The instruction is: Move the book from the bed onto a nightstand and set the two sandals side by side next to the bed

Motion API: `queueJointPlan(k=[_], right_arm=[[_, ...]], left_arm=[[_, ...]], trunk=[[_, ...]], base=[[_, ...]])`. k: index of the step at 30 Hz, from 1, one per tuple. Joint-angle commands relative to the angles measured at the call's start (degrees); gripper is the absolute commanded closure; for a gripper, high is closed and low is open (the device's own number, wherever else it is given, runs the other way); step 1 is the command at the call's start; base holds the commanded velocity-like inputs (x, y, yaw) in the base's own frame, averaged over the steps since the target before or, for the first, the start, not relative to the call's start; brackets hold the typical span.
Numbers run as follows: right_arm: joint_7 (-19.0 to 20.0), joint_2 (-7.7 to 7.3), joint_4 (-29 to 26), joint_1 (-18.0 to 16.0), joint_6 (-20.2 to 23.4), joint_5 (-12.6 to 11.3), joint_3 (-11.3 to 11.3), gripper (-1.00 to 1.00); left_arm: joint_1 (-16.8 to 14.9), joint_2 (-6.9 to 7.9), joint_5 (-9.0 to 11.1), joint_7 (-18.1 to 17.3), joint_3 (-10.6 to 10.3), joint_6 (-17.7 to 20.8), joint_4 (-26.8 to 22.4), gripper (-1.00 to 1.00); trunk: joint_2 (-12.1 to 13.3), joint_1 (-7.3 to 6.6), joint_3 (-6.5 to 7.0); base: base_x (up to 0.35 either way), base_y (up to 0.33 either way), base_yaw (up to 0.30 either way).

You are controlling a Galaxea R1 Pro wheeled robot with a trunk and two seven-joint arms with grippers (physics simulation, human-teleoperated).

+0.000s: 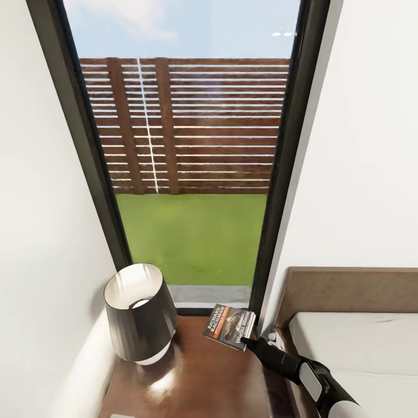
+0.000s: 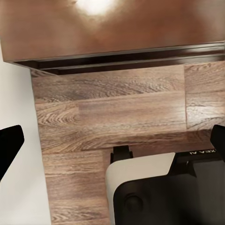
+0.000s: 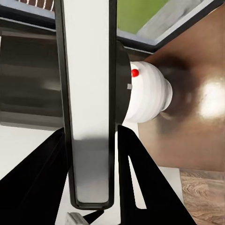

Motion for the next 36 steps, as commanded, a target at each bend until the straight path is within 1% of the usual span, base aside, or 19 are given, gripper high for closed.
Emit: queueJointPlan(k=[1,19,26,36], right_arm=[[0.1,0.03,0.0,-0.1,0.4,-0.2,-0.2,1.0],[0.1,0.07,0.0,-0.1,0.4,-0.2,-0.2,1.0],[0.1,0.07,0.0,-0.1,0.4,-0.2,-0.2,1.0],[0.1,0.07,0.0,-0.1,0.4,-0.2,-0.2,1.0]], left_arm=[[0.0,0.03,0.6,-0.2,-0.5,0.0,0.0,-1.0],[0.0,0.03,0.6,-0.2,-0.5,0.1,0.0,-1.0],[0.0,0.03,0.6,-0.2,-0.5,0.1,0.0,-1.0],[0.0,0.03,0.6,-0.2,-0.5,0.1,0.0,-1.0]], trunk=[[-0.5,0.25,-0.29],[-7.7,4.2,-3.52],[-7.7,4.2,-3.52],[-11.7,6.4,-5.31]], base=[[0.0,0.0,0.0],[0.0,0.0,0.0],[0.0,0.0,0.0],[0.0,0.0,0.0]])
